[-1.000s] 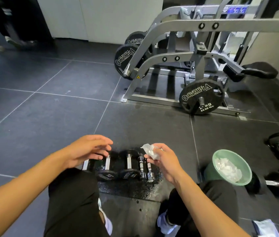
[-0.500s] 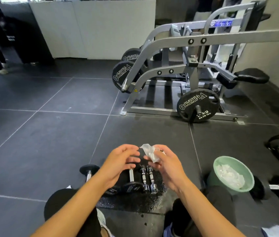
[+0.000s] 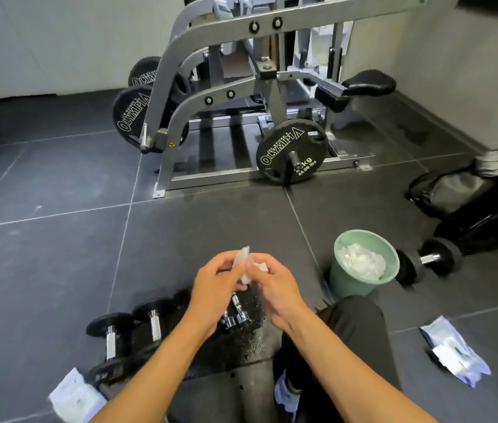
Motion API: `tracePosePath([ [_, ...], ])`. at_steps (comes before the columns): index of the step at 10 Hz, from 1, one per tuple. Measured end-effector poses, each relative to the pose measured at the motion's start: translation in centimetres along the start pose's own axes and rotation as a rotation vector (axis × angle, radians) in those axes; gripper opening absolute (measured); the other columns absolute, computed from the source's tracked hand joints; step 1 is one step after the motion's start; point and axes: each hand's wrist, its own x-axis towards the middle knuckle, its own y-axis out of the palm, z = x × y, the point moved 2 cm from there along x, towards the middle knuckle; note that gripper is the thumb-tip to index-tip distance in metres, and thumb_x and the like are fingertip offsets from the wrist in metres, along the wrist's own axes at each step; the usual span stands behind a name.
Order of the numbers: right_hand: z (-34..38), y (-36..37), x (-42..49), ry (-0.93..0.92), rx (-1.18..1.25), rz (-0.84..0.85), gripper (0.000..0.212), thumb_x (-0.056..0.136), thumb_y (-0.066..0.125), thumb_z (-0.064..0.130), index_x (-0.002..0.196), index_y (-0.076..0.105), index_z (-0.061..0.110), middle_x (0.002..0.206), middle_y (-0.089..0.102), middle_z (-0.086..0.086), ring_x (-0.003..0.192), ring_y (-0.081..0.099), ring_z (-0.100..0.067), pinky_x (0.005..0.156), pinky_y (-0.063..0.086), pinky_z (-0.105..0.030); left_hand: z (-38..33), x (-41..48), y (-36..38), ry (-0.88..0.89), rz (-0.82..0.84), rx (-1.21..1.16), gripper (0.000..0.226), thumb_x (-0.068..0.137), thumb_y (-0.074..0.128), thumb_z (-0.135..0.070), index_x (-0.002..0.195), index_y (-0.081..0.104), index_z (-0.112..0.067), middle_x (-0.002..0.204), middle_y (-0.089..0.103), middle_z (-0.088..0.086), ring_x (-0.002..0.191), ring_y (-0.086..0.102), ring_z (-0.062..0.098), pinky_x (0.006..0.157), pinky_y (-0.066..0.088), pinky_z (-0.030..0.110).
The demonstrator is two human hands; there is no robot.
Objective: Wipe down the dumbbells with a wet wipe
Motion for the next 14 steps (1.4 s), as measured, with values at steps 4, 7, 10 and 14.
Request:
tracePosePath([
  [4, 2.7, -9.1, 7.8, 0.010, -0.013, -0.096, 0.035, 0.094, 0.061, -0.009, 0.125, 0.071, 0.005, 0.113, 0.078, -0.018, 0.104, 0.075, -0.030, 0.088, 0.060, -0.036, 1.7, 8.9, 9.5, 0.266, 0.063, 0.618, 0.017, 0.098, 0.069, -0.025, 0.112, 0.079, -0.027, 0.111, 0.068, -0.010, 0.097, 0.065, 0.002, 0.079, 0.041, 0.001],
  [7, 4.1, -14.6, 11.8, -0.134, -0.379, -0.360, 0.035, 0.077, 0.075, 0.017, 0.109, 0.072, 0.030, 0.094, 0.079, 0.003, 0.081, 0.074, -0.012, 0.082, 0.060, -0.035, 1.6, 13.5, 15.9, 0.111, 0.141, 0.488, 0.015, 0.094, 0.072, -0.018, 0.093, 0.084, -0.027, 0.089, 0.078, -0.016, 0.085, 0.071, 0.000, 0.072, 0.049, 0.017],
  [10, 6.1, -25.4, 14.7, -0.079, -0.317, -0.564, 0.020, 0.072, 0.074, 0.019, 0.092, 0.076, 0.019, 0.079, 0.078, -0.014, 0.069, 0.070, -0.027, 0.082, 0.060, -0.050, 5.3, 17.5, 24.1, -0.098, 0.383, 0.243, 0.020, 0.097, 0.068, -0.007, 0.111, 0.079, -0.014, 0.109, 0.079, 0.002, 0.106, 0.075, 0.018, 0.094, 0.062, 0.038],
  [14, 3.7, -38.6, 20.3, 0.133, -0.686, -0.712, 0.050, 0.088, 0.053, 0.002, 0.135, 0.061, 0.016, 0.126, 0.069, -0.012, 0.096, 0.062, -0.029, 0.094, 0.057, -0.045, 8.2, 21.1, 31.9, -0.107, 0.591, 0.441, 0.016, 0.096, 0.062, -0.012, 0.104, 0.075, -0.018, 0.097, 0.070, 0.004, 0.087, 0.061, 0.020, 0.085, 0.060, 0.040],
])
